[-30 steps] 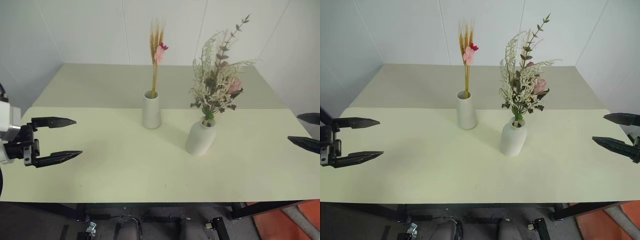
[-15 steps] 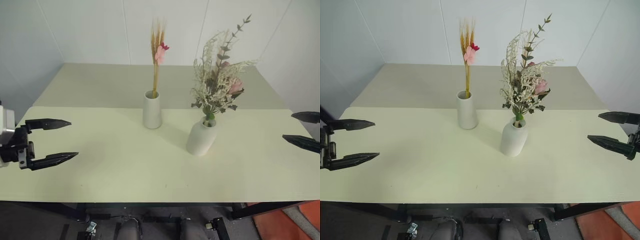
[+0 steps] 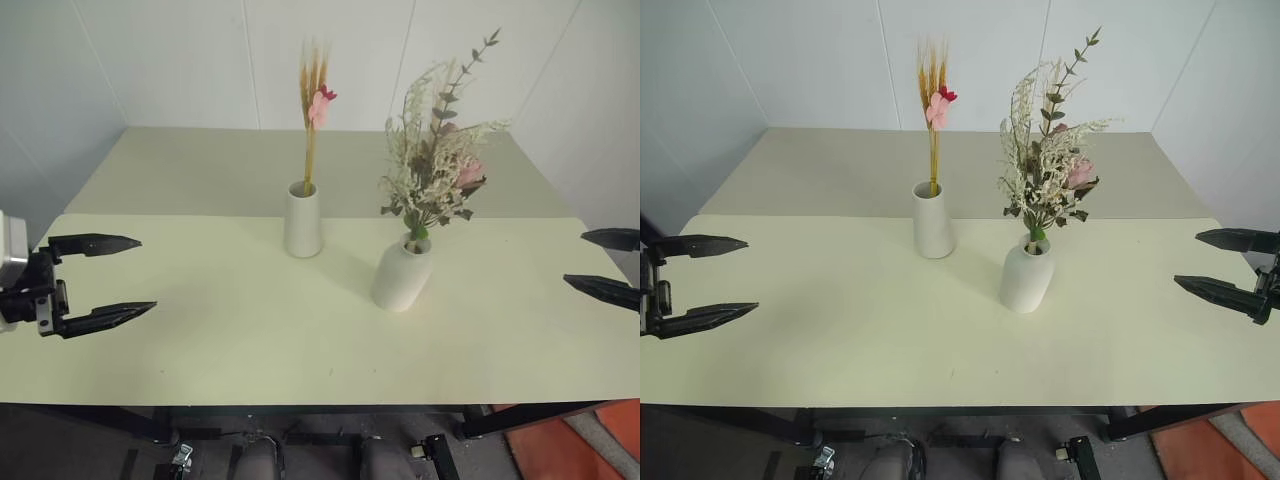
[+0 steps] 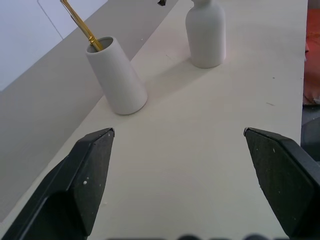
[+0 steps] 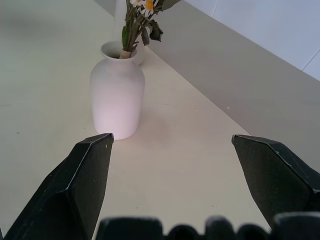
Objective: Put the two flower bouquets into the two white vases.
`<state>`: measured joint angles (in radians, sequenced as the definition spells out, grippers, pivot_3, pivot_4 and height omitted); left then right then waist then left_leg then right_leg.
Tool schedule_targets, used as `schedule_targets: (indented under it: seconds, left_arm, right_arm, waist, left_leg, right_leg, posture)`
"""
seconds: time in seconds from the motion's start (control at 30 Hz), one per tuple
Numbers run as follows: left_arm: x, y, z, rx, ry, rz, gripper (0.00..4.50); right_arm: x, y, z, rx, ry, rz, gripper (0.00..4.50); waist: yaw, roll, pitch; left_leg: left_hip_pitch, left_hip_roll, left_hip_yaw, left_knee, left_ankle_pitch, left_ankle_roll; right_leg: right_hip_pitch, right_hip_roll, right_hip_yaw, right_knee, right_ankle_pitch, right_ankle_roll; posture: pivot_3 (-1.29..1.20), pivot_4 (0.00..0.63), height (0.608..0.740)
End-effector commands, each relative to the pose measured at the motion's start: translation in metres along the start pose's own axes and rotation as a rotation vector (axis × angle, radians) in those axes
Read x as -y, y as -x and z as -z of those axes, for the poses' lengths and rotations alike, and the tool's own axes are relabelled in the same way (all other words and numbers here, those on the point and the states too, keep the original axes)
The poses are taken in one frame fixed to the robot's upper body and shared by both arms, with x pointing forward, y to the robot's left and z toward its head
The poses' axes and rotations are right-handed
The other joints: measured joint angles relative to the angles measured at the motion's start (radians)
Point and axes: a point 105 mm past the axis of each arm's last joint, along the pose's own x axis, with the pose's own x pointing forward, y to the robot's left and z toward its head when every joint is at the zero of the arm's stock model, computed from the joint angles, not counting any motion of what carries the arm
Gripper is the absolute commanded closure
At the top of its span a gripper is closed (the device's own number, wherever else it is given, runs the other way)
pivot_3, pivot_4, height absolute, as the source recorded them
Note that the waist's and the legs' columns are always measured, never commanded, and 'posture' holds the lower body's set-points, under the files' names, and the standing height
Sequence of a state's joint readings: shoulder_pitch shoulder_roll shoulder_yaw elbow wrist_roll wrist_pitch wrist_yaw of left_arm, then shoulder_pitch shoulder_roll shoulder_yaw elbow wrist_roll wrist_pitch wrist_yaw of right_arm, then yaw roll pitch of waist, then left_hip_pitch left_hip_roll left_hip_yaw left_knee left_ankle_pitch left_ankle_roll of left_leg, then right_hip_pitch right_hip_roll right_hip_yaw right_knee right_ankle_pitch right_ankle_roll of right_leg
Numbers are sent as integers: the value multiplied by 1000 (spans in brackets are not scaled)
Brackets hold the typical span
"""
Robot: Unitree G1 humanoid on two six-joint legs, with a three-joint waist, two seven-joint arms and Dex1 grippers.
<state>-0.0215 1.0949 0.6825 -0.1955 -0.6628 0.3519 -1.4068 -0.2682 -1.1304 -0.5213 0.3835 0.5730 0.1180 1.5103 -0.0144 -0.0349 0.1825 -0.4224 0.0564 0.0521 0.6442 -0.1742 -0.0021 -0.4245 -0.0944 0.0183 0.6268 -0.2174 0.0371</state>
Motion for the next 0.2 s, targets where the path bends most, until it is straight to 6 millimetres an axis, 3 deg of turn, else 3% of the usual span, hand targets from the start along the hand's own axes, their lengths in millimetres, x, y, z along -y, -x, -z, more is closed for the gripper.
schedule_targets:
  seconds: [0.03,0.2]
  left_arm:
    - [-2,2,-7,12,-33,-16,0]
    - [0,4,-6,8,-23,-20,0]
  right_arm:
    - [1,2,-13,22,53,-1,14]
    - [1,-1,-13,21,49,-13,14]
  waist:
    - [0,0,0]
    - [0,0,0]
  left_leg:
    - [0,0,0,0,0,0]
    - [0,0,0,0,0,0]
  right_leg:
    - [0,0,0,0,0,0]
    - [0,0,0,0,0,0]
  posture:
    - [0,150,740]
    - [0,150,740]
